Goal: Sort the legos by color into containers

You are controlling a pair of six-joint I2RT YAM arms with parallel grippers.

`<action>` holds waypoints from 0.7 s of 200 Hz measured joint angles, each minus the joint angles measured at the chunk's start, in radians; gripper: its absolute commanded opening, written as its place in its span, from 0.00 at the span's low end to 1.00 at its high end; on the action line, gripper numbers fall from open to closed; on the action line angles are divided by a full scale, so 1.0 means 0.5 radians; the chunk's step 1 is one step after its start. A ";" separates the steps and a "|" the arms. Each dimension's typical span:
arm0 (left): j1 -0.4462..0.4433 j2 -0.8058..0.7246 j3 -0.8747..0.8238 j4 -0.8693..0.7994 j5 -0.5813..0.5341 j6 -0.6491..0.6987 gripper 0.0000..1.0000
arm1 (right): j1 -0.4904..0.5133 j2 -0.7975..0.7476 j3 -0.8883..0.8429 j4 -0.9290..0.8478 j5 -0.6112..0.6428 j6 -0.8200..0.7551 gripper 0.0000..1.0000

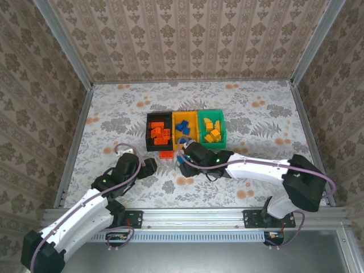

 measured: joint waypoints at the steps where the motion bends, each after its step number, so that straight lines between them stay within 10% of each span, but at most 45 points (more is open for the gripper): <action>1: 0.000 0.000 0.000 -0.001 0.000 0.000 1.00 | -0.001 -0.004 0.003 -0.003 0.000 0.000 0.59; 95: 0.027 0.007 0.000 -0.002 0.042 0.000 1.00 | -0.454 0.677 0.994 -0.066 0.018 -0.016 0.63; 140: 0.027 -0.004 0.000 -0.004 0.059 -0.001 1.00 | -0.547 0.994 1.250 -0.198 0.083 0.011 0.87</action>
